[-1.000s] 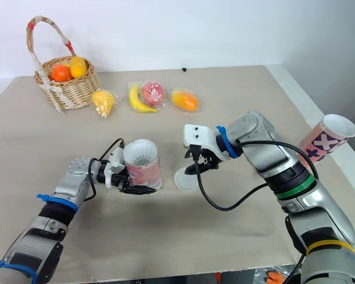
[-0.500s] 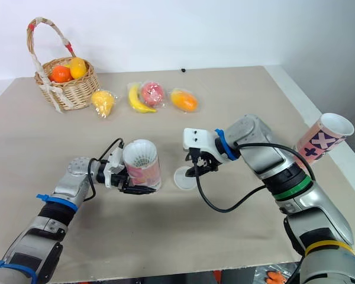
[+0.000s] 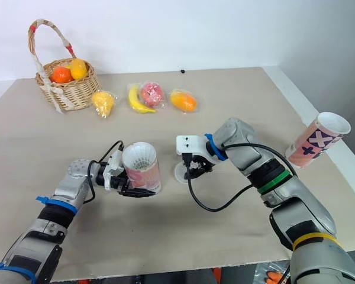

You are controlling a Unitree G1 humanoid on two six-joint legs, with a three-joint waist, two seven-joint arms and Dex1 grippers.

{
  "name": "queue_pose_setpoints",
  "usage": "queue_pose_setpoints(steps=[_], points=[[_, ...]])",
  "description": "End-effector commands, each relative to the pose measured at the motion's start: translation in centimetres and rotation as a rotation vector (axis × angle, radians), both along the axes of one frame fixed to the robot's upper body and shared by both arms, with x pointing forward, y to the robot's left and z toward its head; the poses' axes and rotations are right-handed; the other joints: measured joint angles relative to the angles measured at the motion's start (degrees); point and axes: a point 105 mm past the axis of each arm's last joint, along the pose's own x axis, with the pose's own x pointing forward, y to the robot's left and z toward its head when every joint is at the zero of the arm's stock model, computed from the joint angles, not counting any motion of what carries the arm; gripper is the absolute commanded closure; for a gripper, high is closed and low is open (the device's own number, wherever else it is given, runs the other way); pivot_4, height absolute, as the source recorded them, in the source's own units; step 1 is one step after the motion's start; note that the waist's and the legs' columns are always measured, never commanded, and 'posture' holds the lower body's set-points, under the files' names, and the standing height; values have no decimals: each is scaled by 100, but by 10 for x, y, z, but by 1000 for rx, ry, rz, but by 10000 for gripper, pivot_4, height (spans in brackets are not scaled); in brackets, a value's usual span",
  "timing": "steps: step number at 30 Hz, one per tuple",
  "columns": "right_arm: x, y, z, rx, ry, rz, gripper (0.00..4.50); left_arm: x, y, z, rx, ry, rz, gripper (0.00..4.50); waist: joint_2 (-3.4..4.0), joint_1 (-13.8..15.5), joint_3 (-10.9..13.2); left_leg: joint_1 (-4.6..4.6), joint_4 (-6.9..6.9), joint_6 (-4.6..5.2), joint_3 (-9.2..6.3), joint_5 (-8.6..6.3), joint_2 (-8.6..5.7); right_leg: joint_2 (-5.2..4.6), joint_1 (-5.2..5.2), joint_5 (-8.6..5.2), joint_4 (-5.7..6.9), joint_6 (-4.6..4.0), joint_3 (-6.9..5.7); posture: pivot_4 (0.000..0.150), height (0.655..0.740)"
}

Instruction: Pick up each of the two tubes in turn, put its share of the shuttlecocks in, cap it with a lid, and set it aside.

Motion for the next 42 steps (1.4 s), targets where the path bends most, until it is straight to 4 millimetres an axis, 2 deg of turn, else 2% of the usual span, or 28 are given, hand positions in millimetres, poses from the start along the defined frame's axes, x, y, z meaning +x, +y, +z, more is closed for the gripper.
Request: queue_pose_setpoints(steps=[1,6,8,12,17,21,25,29,30,31,32,35,40,42], points=[[-9,1,30,47,-12,70,18883,0,2,8,-16,-27,6,12379,0,0,0,-1,0,0,0,0,0,0,-1,0,0,0,0,1500,7298],[-22,-12,34,18,16,121,18883,1,2,8,-23,-23,14,12379,1,3,1,-5,-1,0,-1,0,0,0,-1,-5,-1,2,0,1500,7298],[-20,-18,34,5,12,105,18883,2,2,9,-29,-20,20,12379,1,2,1,-5,-1,0,-2,0,0,0,-1,-5,-1,2,0,1500,7298],[16,-3,49,91,-87,-43,18883,3,3,7,-25,-10,22,12379,1,-58,1,8,-1,0,12,0,4,4,-3,7,1,-6,9,1500,7298],[27,-2,39,68,-90,-65,18883,3,4,5,-24,-7,25,12379,0,-22,1,8,-2,3,0,4,14,23,-3,13,5,-14,7,1500,7298],[25,-2,31,47,-61,-48,18883,3,5,4,-23,-6,29,12379,1,-6,1,1,-2,3,5,4,11,17,-4,9,2,-10,10,1500,7298],[16,-4,14,-5,-23,-10,18883,4,6,3,-23,-7,38,12379,1,-6,0,1,-2,3,4,4,11,16,-4,7,2,-9,9,1500,7298],[21,-7,5,-31,-31,-26,18883,4,7,2,-26,-8,43,12379,0,-8,0,3,-1,3,4,4,11,17,-3,9,3,-10,9,1500,7298],[21,-7,6,-33,-32,-23,24191,4,7,2,-27,-8,44,12804,0,-9,0,10,-1,3,4,4,11,18,2,10,3,-10,10,1500,7298],[21,-8,8,-34,-32,-18,26216,4,7,1,-28,-9,46,12804,0,-10,0,10,-1,3,4,4,11,18,1,11,3,-10,10,1500,7298],[20,-9,10,-35,-31,-11,30284,4,7,1,-28,-10,48,12804,0,-9,0,11,-1,3,4,4,11,19,1,12,3,-10,10,1500,7298],[18,-12,14,-36,-29,4,44544,4,8,1,-31,-12,52,12804,0,-7,0,11,-1,3,3,4,12,19,1,13,3,-10,10,1500,7298],[14,-15,24,-30,-39,29,44544,5,7,0,-34,-10,54,12804,0,-7,0,9,-1,3,4,4,11,18,1,11,3,-10,10,1500,7298],[11,-19,40,-9,-69,49,44544,5,6,0,-37,-9,54,12804,1,-6,0,9,-1,3,3,4,11,18,0,11,3,-10,10,1500,7298]])
